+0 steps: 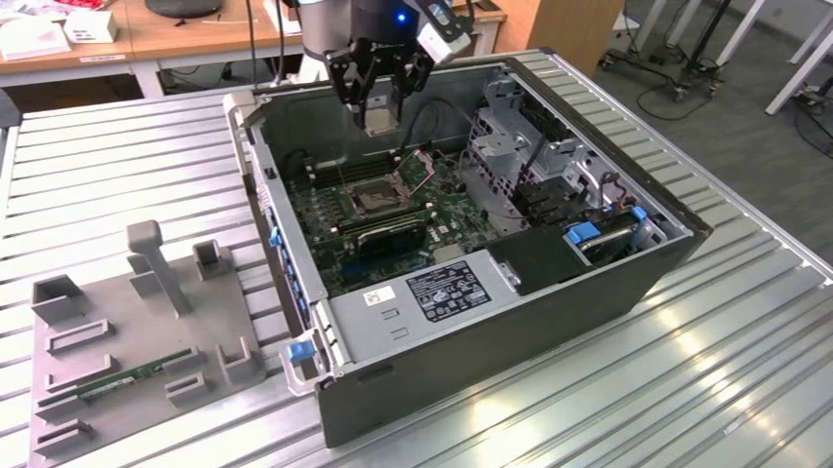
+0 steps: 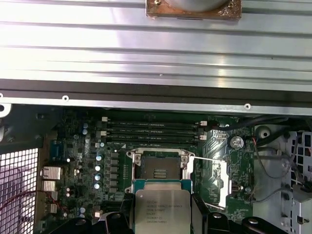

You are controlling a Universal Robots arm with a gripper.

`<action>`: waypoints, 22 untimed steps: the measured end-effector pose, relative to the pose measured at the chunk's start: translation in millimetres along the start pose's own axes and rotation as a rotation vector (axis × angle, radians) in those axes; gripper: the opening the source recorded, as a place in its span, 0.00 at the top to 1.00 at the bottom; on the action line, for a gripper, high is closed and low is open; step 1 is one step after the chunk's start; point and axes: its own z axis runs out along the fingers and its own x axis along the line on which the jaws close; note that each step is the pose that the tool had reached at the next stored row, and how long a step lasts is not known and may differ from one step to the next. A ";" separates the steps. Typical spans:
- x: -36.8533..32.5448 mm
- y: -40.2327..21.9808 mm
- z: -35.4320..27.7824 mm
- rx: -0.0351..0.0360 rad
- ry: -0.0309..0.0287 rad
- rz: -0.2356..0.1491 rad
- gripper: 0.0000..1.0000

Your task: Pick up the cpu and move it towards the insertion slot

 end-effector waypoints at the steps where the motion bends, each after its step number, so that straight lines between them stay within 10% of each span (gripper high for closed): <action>1: 0.0 0.0 0.0 0.0001 0.0000 0.000 0.45; 22: -0.1 8.8 3.0 0.0003 -0.0015 0.033 0.45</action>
